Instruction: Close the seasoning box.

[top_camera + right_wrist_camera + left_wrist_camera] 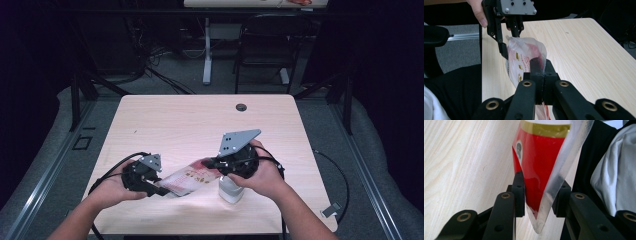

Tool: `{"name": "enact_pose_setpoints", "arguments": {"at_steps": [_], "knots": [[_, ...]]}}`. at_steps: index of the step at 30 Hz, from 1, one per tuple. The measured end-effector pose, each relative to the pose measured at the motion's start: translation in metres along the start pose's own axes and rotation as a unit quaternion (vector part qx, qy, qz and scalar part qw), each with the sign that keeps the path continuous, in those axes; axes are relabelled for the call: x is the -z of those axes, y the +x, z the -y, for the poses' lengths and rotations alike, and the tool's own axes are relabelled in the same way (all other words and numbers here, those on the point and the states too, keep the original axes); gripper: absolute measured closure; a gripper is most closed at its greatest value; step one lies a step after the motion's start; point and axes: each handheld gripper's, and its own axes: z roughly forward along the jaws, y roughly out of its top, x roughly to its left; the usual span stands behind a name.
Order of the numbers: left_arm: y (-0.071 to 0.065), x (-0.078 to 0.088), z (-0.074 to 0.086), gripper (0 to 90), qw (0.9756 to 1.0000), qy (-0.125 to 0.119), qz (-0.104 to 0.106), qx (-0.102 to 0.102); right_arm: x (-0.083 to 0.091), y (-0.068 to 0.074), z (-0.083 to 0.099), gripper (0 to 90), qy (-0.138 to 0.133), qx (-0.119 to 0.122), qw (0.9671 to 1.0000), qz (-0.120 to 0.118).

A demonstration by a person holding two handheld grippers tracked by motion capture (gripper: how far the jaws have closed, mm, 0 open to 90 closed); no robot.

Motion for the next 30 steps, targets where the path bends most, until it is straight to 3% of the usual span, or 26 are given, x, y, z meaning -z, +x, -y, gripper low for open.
{"name": "enact_pose_setpoints", "arguments": {"at_steps": [7,30], "knots": [[-0.001,0.007,-0.005,69.8,0.9999,0.017,-0.003,-0.002,0.003,-0.001,0.008,89.8,-0.015,-0.012,0.9998,0.002],[-0.001,0.022,-0.017,71.4,0.9995,0.032,-0.005,0.0,0.008,-0.006,0.036,89.8,-0.052,-0.045,0.9976,0.01]]}}
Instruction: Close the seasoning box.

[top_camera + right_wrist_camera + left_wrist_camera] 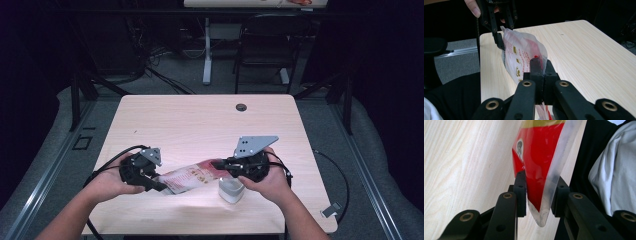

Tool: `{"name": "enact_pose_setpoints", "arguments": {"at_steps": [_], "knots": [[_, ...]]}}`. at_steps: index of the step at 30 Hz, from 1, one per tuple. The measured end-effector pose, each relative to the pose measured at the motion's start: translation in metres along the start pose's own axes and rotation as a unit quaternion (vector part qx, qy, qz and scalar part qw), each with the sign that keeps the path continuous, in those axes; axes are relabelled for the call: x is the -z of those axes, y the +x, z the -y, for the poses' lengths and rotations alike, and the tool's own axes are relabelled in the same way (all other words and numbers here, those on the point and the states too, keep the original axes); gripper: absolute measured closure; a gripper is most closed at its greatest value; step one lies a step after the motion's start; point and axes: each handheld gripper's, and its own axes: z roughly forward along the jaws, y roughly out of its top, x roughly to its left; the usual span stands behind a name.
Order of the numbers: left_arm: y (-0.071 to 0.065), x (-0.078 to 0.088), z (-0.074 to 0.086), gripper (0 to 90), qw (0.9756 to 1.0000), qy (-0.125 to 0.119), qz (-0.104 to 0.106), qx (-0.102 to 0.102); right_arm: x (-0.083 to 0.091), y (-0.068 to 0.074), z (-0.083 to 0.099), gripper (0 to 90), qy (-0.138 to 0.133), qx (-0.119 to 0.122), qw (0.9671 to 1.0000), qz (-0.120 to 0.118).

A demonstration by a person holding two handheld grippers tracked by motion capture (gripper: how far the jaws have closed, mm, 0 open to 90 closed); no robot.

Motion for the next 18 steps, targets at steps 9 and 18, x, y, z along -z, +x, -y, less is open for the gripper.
{"name": "enact_pose_setpoints", "arguments": {"at_steps": [9,18], "knots": [[0.0,0.008,-0.005,71.8,1.0,0.005,-0.002,-0.004,0.004,-0.001,0.007,89.7,-0.016,-0.011,0.9998,0.003],[-0.001,0.013,-0.011,72.1,0.9999,0.007,-0.006,-0.007,0.008,0.0,0.013,89.7,-0.03,-0.014,0.9994,0.012]]}}
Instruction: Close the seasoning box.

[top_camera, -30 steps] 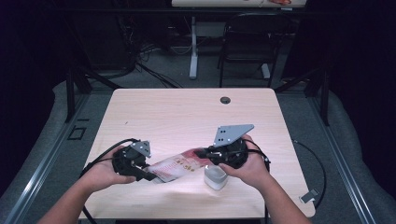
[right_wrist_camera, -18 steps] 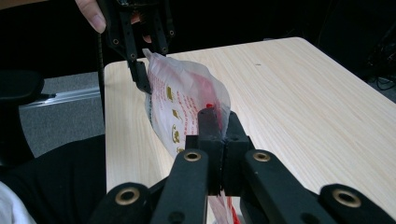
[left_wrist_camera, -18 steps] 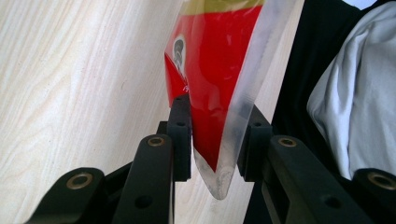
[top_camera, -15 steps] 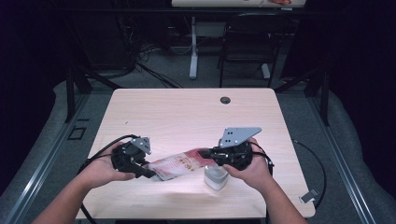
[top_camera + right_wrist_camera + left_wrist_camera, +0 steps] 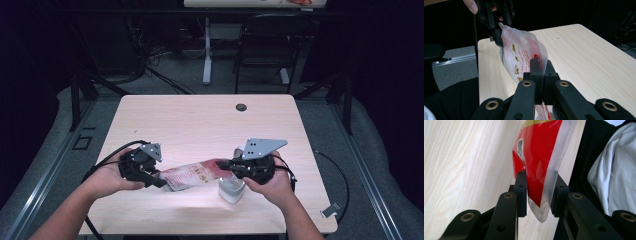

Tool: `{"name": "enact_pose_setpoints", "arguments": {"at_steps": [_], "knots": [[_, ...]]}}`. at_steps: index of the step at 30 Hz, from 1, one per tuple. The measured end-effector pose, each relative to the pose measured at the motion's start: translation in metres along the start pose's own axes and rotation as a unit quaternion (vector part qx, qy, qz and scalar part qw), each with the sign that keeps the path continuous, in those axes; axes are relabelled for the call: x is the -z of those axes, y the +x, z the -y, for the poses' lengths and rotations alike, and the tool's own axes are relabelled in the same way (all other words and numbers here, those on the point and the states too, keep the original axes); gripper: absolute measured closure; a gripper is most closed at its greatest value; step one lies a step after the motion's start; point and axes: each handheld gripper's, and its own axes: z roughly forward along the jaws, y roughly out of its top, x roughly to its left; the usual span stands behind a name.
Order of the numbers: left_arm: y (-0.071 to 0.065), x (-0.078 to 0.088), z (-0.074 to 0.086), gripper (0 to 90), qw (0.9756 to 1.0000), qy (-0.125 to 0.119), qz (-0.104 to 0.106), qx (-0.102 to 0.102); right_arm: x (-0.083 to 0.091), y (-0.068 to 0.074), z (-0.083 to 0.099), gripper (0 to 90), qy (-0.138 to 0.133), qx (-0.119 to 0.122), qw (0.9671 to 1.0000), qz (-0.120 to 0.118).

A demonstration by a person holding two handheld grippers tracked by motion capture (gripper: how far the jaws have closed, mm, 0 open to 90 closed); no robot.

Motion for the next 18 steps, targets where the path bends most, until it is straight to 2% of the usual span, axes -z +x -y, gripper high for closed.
{"name": "enact_pose_setpoints", "arguments": {"at_steps": [8,18], "knots": [[-0.001,0.004,-0.006,72.2,0.9999,0.009,-0.006,-0.004,0.003,-0.001,0.006,89.7,-0.015,0.0,0.9999,0.002],[-0.004,0.007,-0.014,72.5,0.9997,0.021,-0.012,-0.004,0.007,-0.003,0.01,89.8,-0.018,-0.005,0.9998,0.001]]}}
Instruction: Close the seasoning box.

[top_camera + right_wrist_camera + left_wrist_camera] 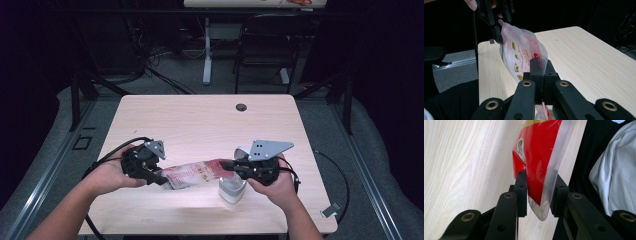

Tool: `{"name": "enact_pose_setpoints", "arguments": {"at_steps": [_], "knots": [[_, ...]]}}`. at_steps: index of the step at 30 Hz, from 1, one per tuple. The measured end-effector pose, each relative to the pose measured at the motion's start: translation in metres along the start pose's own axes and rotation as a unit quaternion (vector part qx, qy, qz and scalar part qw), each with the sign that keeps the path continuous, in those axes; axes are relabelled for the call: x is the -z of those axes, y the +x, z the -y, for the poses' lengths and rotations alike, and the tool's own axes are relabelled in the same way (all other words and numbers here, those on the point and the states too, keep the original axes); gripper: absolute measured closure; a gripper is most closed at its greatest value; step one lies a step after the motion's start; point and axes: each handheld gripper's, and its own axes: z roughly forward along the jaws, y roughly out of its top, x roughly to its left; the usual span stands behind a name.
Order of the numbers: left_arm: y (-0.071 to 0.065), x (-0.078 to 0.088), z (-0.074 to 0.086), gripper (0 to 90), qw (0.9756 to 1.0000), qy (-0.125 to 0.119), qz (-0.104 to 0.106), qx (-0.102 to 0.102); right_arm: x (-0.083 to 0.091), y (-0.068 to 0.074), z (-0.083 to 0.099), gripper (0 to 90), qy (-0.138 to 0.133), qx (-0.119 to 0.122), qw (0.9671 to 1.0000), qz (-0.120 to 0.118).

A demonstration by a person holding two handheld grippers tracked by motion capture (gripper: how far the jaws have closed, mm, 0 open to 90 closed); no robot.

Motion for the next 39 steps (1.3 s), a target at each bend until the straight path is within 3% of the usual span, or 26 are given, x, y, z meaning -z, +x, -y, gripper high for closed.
{"name": "enact_pose_setpoints", "arguments": {"at_steps": [24,39], "knots": [[-0.004,0.007,-0.018,72.7,0.9993,0.032,-0.017,-0.005,0.007,-0.004,0.008,89.7,-0.016,-0.017,0.9997,0.001],[-0.007,0.012,-0.023,72.9,0.9989,0.039,-0.023,-0.009,0.009,-0.005,0.011,89.7,-0.017,-0.023,0.9996,-0.001]]}}
